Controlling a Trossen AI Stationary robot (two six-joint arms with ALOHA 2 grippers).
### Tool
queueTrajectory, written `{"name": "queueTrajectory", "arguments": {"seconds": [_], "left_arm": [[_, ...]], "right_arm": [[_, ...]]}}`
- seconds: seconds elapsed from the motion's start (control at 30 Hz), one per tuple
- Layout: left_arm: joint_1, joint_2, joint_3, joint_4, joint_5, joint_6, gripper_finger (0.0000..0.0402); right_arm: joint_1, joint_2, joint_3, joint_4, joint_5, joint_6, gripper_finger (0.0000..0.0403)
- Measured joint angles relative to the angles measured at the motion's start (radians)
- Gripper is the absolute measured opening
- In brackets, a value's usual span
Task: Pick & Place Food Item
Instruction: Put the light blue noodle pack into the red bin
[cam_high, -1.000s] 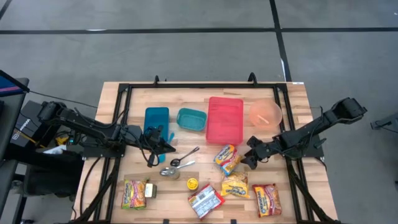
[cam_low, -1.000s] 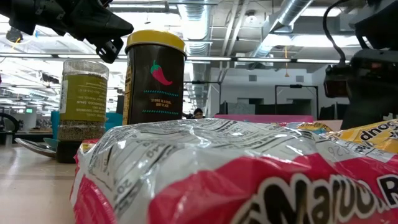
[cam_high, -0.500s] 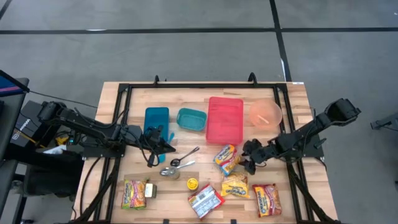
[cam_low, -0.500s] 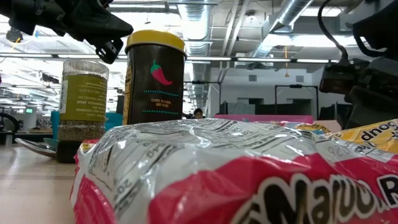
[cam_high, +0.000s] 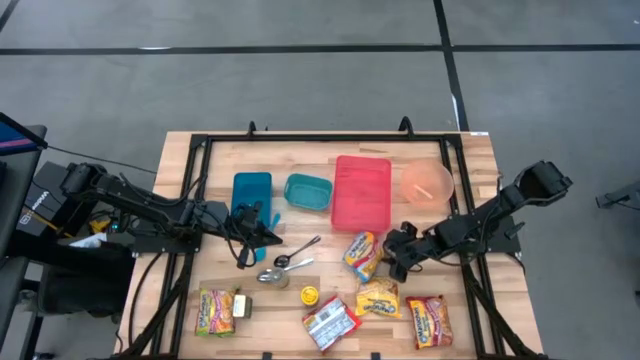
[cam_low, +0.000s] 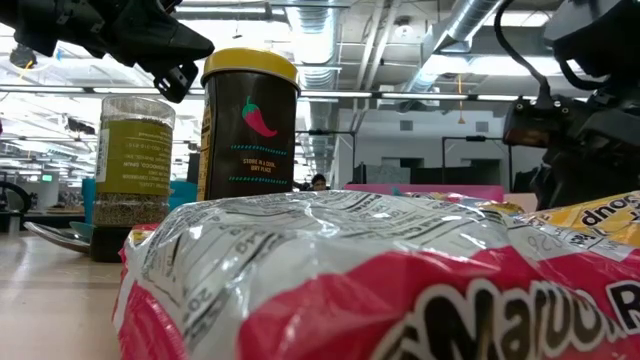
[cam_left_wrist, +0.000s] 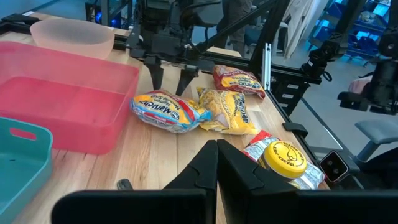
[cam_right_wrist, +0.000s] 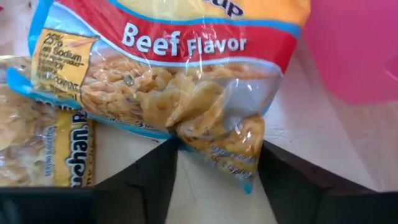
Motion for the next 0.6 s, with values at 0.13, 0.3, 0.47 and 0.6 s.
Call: {"name": "queueTrajectory", "arguments": {"seconds": [0.13, 0.3, 0.47, 0.6], "left_arm": [[0.000, 0.000, 0.000, 0.000, 0.000, 0.000, 0.0000], [0.000, 0.000, 0.000, 0.000, 0.000, 0.000, 0.0000], [0.000, 0.000, 0.000, 0.000, 0.000, 0.000, 0.0000], [0.000, 0.000, 0.000, 0.000, 0.000, 0.000, 0.0000]], "right_arm": [[-0.001, -0.021, -0.001, -0.012, -0.004, -0.006, 0.0148], [-0.003, -0.029, -0.002, -0.019, -0.001, -0.024, 0.0094], [-0.003, -0.030, -0.002, -0.019, -0.008, -0.023, 0.0069], [-0.002, -0.030, -0.002, -0.018, -0.013, -0.023, 0.0066]]}}
